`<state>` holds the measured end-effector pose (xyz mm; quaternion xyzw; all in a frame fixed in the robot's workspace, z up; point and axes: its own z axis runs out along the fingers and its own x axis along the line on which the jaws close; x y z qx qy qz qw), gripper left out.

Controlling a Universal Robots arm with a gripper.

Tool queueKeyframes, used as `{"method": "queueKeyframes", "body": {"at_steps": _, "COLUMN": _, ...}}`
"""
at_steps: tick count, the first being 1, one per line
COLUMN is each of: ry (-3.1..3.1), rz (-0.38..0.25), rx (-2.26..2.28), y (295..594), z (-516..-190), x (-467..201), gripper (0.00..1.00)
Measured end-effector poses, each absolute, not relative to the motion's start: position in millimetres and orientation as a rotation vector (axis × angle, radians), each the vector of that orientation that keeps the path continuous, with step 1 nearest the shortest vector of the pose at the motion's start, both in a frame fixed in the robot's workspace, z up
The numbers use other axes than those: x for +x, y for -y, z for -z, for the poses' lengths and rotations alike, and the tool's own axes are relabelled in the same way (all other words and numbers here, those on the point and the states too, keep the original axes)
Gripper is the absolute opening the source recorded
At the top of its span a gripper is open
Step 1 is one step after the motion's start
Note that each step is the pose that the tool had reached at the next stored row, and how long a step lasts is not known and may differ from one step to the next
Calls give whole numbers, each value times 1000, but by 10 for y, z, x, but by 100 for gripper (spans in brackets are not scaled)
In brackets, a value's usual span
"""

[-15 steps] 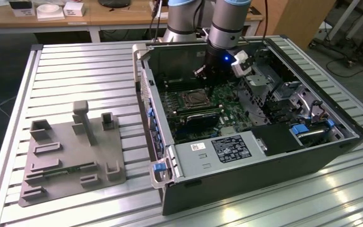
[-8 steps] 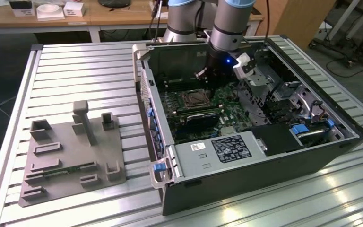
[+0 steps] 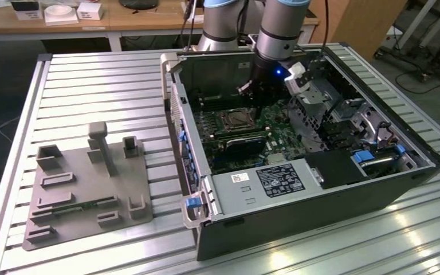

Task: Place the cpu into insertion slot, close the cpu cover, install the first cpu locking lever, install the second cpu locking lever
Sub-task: 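Install the second cpu locking lever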

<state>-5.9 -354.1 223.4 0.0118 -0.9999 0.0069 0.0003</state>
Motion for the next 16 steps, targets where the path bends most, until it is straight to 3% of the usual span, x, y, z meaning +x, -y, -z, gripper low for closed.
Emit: {"method": "queueKeyframes", "body": {"at_steps": 16, "ry": 3141, "rz": -21, "rx": 38, "y": 3692, "z": -2238, "x": -205, "gripper": 10}}
